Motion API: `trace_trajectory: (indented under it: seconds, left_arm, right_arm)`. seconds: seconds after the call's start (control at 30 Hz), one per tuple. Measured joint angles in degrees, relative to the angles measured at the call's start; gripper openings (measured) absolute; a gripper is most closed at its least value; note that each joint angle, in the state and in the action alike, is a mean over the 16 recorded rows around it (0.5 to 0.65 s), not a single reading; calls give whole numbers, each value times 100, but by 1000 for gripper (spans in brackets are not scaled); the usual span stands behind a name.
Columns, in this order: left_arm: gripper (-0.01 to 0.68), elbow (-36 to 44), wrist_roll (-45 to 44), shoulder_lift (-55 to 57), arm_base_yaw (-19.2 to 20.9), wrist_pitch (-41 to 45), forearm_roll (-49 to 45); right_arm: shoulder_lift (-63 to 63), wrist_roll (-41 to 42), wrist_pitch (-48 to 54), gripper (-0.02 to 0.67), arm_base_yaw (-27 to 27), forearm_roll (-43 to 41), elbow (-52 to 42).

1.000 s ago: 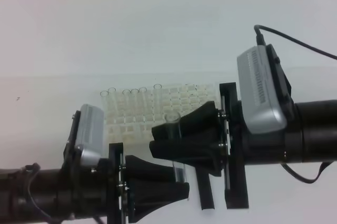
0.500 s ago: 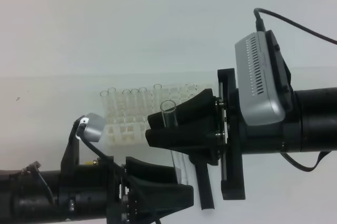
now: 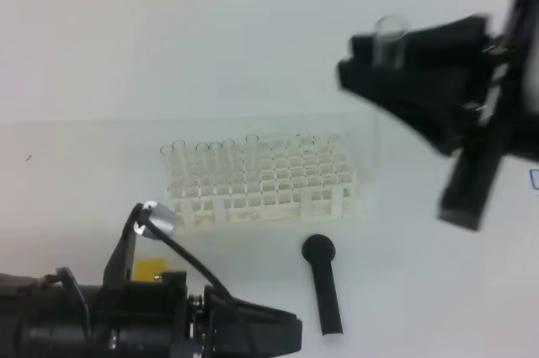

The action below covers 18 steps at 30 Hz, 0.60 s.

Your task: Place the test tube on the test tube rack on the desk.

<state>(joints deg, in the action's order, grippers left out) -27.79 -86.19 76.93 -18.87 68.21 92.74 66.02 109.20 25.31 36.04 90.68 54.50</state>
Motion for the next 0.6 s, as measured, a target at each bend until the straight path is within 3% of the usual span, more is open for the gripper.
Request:
trace_trajectory:
  seconds: [0.17, 0.27, 0.43, 0.6]
  left_arm:
    - [113, 18, 249, -748, -114, -98, -23]
    - [39, 30, 490, -1449, -241, -461, -102]
    - [4, 46, 1154, -2815, -462, -1548, -587]
    - [0, 52, 1867, -3898, -640, -2953, -1831]
  right_arm:
    - [-728, -432, -470, 119, 0, -462, -123]
    - [-1050, -739, -562, 119, 0, -771, -265]
    - [-1336, -1208, -592, 119, 0, -1218, -549]
    - [-1421, -1441, -593, 119, 0, -1429, -802]
